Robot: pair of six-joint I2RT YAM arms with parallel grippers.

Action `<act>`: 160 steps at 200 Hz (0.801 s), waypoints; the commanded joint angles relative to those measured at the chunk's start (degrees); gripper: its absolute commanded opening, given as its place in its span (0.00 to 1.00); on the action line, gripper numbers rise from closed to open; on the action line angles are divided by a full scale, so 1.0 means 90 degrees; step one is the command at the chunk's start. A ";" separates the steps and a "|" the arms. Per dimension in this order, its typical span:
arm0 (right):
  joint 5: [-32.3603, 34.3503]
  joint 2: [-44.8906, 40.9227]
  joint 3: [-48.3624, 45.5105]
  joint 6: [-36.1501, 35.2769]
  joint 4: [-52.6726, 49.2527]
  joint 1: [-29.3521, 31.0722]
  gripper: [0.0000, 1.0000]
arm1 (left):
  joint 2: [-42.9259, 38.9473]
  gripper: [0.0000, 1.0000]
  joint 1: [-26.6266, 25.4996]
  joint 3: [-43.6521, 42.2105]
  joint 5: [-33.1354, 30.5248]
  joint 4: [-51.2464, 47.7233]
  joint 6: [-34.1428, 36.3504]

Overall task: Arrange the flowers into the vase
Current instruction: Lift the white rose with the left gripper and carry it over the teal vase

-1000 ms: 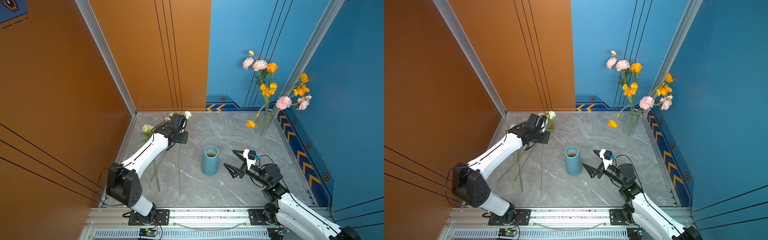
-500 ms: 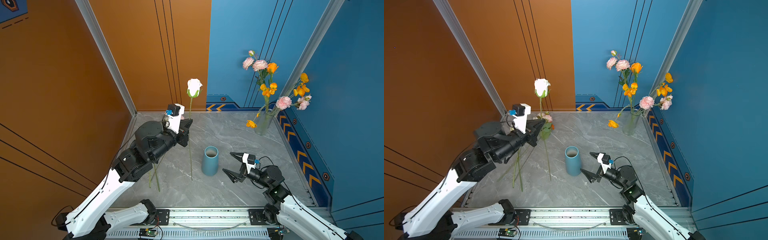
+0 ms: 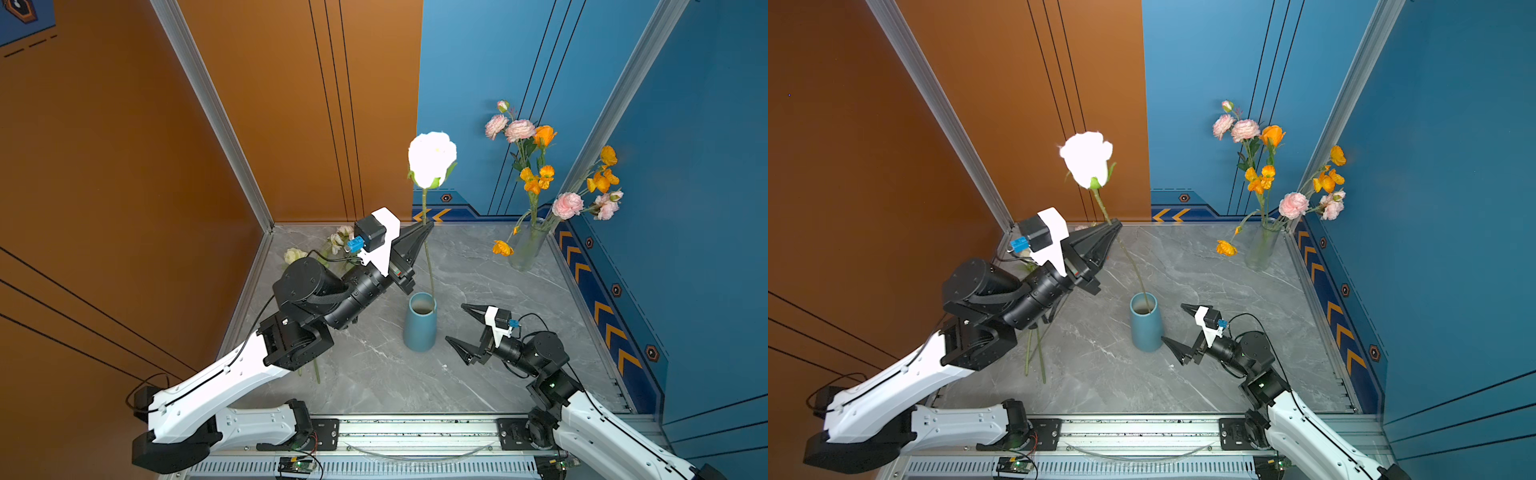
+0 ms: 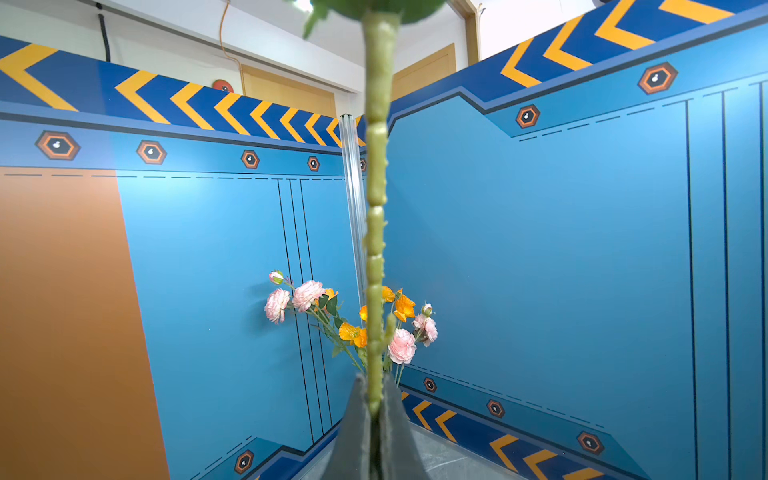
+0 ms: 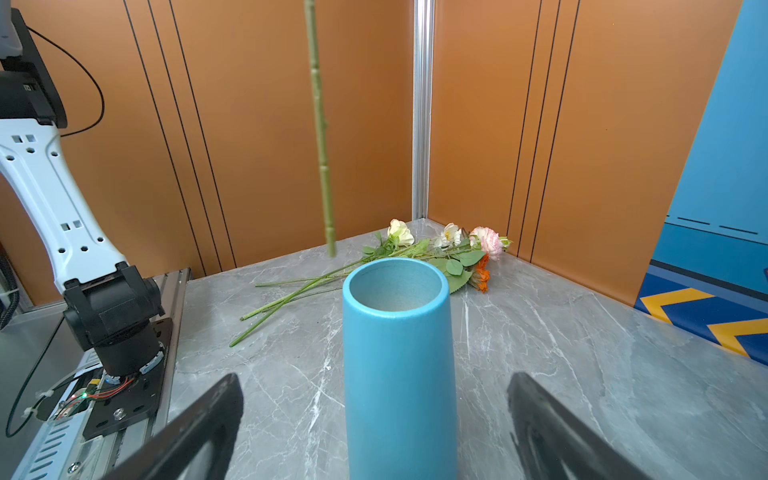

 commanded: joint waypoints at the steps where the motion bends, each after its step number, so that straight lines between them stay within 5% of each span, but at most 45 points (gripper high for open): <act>1: 0.0125 0.0006 0.0069 -0.0100 -0.0091 0.0022 1.00 | -0.0106 0.00 -0.0105 -0.0101 -0.0162 0.0507 0.0750; 41: 0.0132 0.0053 0.0069 -0.0084 -0.0042 0.0022 1.00 | -0.0315 0.00 -0.0047 -0.0940 -0.0368 0.1354 0.1043; 160: 0.0086 0.0531 0.0059 -0.0012 0.0263 -0.0090 1.00 | 0.0067 0.00 0.0959 -0.1268 0.0397 0.1284 0.0324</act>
